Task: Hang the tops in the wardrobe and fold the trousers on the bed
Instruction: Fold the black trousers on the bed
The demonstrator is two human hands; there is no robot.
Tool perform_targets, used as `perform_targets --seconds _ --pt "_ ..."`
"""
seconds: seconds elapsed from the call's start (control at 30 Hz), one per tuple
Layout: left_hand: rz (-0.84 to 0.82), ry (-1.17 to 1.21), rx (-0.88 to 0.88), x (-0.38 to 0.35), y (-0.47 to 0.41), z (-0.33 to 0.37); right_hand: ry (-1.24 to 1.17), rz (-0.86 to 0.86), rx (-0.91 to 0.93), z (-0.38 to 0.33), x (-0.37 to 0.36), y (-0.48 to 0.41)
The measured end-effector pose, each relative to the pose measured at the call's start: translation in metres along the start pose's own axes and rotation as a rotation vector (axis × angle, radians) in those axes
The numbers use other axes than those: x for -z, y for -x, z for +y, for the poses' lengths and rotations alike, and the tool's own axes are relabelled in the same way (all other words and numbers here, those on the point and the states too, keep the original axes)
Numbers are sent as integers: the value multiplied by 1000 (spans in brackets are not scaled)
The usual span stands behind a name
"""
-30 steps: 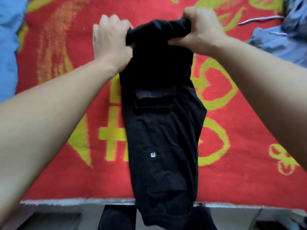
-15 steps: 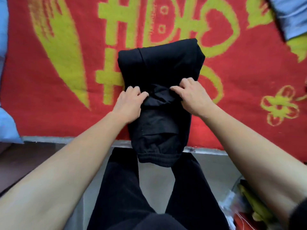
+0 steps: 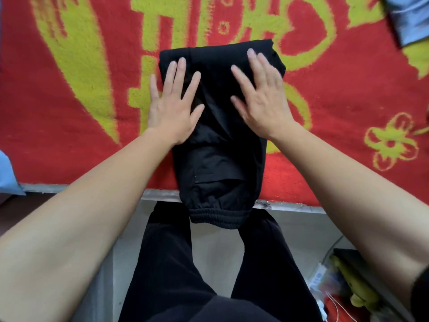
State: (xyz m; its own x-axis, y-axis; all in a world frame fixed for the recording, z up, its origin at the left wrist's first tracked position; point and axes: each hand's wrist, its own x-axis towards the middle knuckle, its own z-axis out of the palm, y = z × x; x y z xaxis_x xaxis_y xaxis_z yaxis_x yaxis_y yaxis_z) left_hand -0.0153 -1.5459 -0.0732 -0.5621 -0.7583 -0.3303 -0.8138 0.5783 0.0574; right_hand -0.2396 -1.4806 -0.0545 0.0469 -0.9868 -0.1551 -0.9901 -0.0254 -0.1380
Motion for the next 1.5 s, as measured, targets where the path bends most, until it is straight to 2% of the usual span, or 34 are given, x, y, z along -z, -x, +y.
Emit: perform_targets --seconds 0.07,0.13,0.3,0.4,0.43,0.5,0.57,0.67,0.7,0.73,0.77,0.83,0.87,0.9,0.93,0.97,1.03,1.07,1.17,1.23,1.3,1.37,1.43,1.47,1.5 --pt "-174 -15 30 -19 -9 -11 155 -321 -9 3 -20 -5" --pt "-250 16 14 -31 -18 -19 206 -451 -63 8 -37 -11" --pt "-309 6 -60 -22 -22 -23 248 -482 -78 8 -32 -19" --pt "-193 -45 -106 -21 -7 -28 200 -276 -2 -1 -24 -4" --pt "-205 -55 -114 -23 -3 -30 212 -267 55 1 -26 4" --pt "-292 -42 -102 -25 -4 -34 232 -390 53 9 -32 19" --pt "-347 -44 -87 -29 -8 -35 272 -507 -64 18 -39 25" --pt "-320 -46 -92 -18 -8 -31 297 -593 -96 12 -38 19" --pt "-260 -17 -94 -15 -4 -31 300 -601 -100 8 -33 17" --pt "-150 43 -84 -14 0 -33 280 -579 -116 6 -26 15" --pt "-6 111 -76 -12 2 -36 214 -478 -135 3 -20 12" --pt "272 134 -66 -6 -2 -40 75 -35 -118 -3 -8 0" --pt "329 132 -26 -2 -10 -39 56 171 -109 -4 -4 -11" --pt "330 152 34 2 -22 -38 36 265 -121 -4 -1 -25" --pt "292 190 93 5 -36 -37 18 210 -134 -3 2 -40" --pt "238 228 127 7 -50 -40 24 76 -146 1 1 -52" --pt "151 260 96 8 -69 -54 67 -205 -146 19 -5 -70" --pt "140 239 57 9 -74 -64 79 -279 -150 32 -6 -74" --pt "86 195 8 10 -75 -89 108 -335 -162 66 -1 -73" --pt "26 229 100 14 -74 -93 109 -391 -151 70 4 -76" --pt "18 333 205 20 -77 -93 32 -424 -160 66 11 -86" --pt "24 481 203 30 -83 -88 -129 -433 -199 61 22 -99" --pt "-115 657 140 41 -90 -78 -248 -446 -211 55 31 -110" --pt "-222 660 104 45 -94 -71 -240 -474 -194 51 32 -113" --pt "-308 565 57 49 -97 -65 -179 -513 -163 46 33 -115"
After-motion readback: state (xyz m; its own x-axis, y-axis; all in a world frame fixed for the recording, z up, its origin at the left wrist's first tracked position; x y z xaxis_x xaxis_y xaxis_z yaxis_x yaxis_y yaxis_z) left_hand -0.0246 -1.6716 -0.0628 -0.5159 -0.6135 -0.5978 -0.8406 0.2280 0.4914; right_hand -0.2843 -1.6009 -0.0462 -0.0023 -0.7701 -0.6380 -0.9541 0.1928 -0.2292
